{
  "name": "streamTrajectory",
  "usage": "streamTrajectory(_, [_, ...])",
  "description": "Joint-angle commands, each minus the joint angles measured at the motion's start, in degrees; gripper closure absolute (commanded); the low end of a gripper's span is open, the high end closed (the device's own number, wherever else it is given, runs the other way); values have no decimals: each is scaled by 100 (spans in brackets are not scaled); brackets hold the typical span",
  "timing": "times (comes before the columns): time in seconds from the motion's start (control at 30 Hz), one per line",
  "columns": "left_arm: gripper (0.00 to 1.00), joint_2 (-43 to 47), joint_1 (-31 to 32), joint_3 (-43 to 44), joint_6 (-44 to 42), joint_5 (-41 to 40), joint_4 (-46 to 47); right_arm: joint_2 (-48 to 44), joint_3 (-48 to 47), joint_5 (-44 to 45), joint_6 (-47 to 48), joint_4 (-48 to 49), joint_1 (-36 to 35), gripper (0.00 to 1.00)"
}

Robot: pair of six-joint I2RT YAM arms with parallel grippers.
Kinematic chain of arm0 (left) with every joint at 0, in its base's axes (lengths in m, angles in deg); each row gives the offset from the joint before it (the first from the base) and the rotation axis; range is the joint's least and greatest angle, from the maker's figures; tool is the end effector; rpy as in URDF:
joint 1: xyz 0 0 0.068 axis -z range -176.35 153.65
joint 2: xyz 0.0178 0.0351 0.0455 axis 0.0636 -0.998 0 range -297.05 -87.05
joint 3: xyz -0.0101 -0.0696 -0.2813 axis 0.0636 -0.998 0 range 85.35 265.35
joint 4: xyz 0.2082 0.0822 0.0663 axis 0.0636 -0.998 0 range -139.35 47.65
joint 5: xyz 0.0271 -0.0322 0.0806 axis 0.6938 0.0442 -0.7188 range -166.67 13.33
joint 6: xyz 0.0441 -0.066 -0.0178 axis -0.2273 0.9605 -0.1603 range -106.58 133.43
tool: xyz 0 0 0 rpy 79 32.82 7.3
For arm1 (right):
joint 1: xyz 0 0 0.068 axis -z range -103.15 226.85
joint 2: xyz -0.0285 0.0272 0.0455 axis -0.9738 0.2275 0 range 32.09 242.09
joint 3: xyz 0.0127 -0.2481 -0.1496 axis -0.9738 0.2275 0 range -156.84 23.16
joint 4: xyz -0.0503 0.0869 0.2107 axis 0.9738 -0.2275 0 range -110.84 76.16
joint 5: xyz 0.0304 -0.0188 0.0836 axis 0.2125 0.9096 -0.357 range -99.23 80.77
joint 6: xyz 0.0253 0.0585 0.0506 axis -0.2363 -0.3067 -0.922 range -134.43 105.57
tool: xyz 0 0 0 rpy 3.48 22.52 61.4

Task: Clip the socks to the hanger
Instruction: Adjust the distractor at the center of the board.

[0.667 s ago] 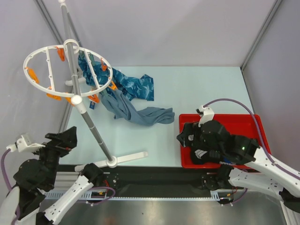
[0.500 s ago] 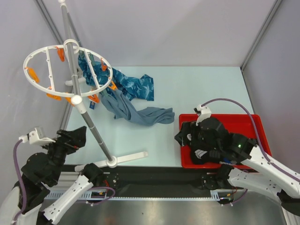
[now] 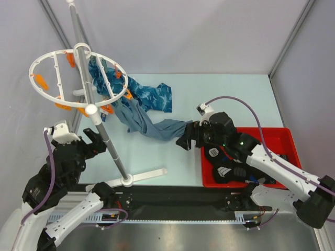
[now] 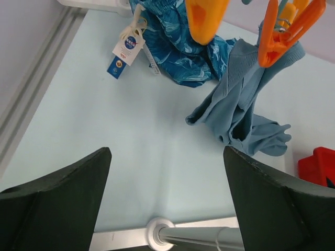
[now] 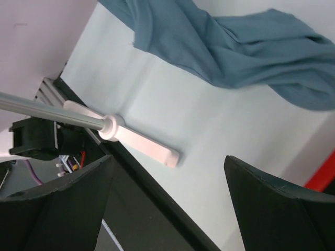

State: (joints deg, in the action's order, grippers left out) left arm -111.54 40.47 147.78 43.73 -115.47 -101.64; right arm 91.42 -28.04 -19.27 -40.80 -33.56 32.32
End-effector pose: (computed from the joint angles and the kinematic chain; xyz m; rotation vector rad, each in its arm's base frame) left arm 0.0397 0.0255 0.3628 -0.3315 1.8316 -0.1519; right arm 0.1513 0.1661 0.3177 -0.4588 2.1379 0.9193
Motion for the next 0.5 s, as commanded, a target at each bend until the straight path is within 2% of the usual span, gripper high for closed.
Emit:
streamTrajectory(0.0, [8, -240, 36, 348, -341, -337, 58, 271, -434, -472, 194, 987, 6, 8])
streamTrajectory(0.03, [11, -249, 36, 366, -306, -408, 49, 394, -452, -568, 185, 1093, -3, 8])
streamTrajectory(0.17, [14, -4, 45, 269, 123, -829, -196, 694, -610, -788, 123, 1357, -3, 7])
streamTrajectory(0.3, [19, 208, 36, 234, 529, -1795, -645, 747, -497, -920, 123, 1603, -20, 7])
streamTrajectory(0.47, [21, -90, 45, -169, 257, -2052, -110, 931, -531, -1096, 150, 1761, -29, 6])
